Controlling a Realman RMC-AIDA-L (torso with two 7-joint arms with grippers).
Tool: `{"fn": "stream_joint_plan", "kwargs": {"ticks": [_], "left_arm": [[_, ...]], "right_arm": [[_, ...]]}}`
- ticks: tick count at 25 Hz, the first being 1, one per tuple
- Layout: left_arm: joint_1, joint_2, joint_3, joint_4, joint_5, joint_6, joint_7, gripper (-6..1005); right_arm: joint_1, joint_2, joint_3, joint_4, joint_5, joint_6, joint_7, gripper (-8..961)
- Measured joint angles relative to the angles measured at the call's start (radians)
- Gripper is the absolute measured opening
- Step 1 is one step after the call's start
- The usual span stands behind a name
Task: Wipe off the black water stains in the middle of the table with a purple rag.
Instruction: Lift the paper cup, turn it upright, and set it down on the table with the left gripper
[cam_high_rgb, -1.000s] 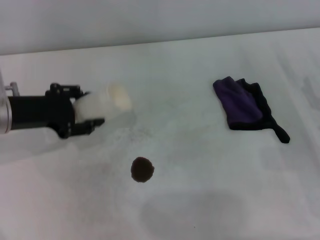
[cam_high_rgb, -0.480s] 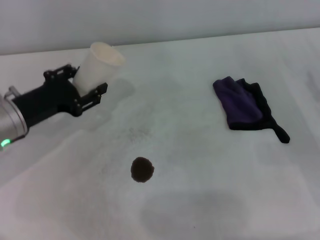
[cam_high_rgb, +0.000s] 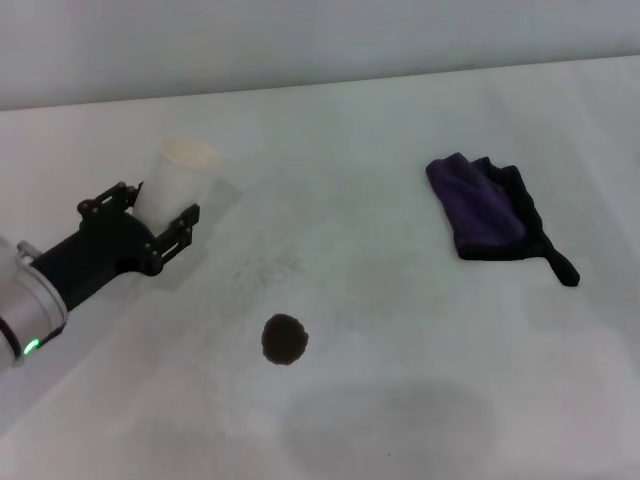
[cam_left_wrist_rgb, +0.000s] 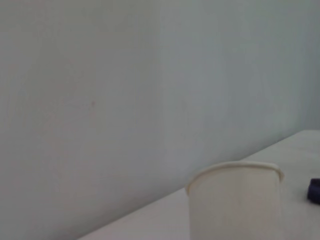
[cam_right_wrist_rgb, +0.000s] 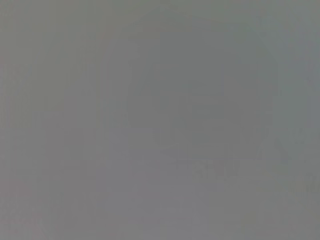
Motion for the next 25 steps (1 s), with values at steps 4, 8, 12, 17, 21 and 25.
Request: {"fn": "stream_joint_plan", "kwargs": {"ticks": [4,8,12,17,21,25], "left_arm": [[0.01,-0.003,-0.002,-0.03,-0.034,0.035,0.038,611],[0.012,-0.005,-0.001,-0.052,-0.045,0.078,0.048,611],[0.008,-0.006,0.002,-0.07,-0.045,0.097,0.05,610],[0.015,-0.005,0.003,-0.078,-0.038,0.087,0.05,609],[0.039,-0.005,0.005,-0.088,-0.031,0.062,0.051,617],[0.08,-0.005,0.006,-0.089,-0.021,0.022,0.069,628]], "right_arm": [[-0.012,0.0,0.0,-0.026,0.0,-0.007,0.0,870],[-0.013,0.0,0.0,-0.031,0.0,-0.014,-0.002,869],[-0.016,-0.001,0.001,-0.042,0.0,-0.016,-0.002,869],[-0.017,-0.002,0.001,-0.059,0.0,-0.043,-0.002,869],[-0.018,-0.002,-0.001,-0.068,0.0,-0.066,-0.002,869],[-0.014,-0.002,-0.003,-0.076,-0.001,-0.092,-0.003,869]]}}
